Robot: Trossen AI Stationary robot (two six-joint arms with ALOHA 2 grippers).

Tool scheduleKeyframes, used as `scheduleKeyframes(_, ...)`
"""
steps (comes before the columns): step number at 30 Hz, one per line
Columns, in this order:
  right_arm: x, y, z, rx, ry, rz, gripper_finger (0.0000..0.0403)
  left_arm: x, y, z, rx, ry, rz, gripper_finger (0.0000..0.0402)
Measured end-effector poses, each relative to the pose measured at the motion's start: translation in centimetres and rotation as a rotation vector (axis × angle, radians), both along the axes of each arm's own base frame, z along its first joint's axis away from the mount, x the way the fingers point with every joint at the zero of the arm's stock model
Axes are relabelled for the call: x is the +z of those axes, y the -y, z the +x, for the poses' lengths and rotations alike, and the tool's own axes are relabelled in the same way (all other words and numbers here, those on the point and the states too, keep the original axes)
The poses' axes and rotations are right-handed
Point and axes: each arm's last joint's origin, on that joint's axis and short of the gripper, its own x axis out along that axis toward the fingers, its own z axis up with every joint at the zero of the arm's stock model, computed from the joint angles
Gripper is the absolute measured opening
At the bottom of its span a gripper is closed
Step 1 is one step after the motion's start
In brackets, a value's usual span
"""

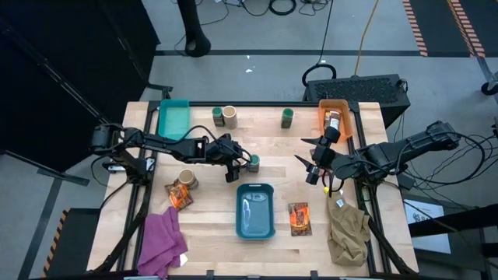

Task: Sort spices by type
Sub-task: Put the gold seasoning bottle into the blue bin

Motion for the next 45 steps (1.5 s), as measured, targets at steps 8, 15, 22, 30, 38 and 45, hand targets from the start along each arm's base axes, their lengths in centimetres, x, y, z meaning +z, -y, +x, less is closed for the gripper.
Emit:
scheduleKeyframes(8, 0.0, 0.0, 0.0, -0.006, 0.004, 0.012, 0.0249, 0.9, -0.1, -0.7, 0.033, -0.021, 0.035, 0.0282)
scheduleKeyframes(15, -0.1, 0.0, 0.0, -0.009, 0.002, 0.016, 0.0249, 5.5, 0.2, -2.1, 0.046, 0.060, 0.065, 0.0282)
scheduleKeyframes(22, -0.2, 0.0, -0.1, 0.003, 0.000, 0.041, 0.0249, 11.3, 4.2, -2.9, -0.091, 0.236, 0.013, 0.0282)
scheduleKeyframes(30, -0.2, 0.0, -0.1, 0.000, 0.006, 0.055, 0.0249, 13.0, 10.6, -2.0, -0.268, 0.301, -0.043, 0.0282)
scheduleKeyframes(38, -0.2, 0.0, -0.1, -0.004, 0.012, 0.066, 0.0249, 11.1, 12.1, 0.2, -0.295, 0.242, -0.051, 0.0282)
scheduleKeyframes(45, -0.2, 0.0, -0.1, -0.004, 0.011, 0.064, 0.0249, 7.7, 12.5, 2.0, -0.248, 0.139, -0.065, 0.0282)
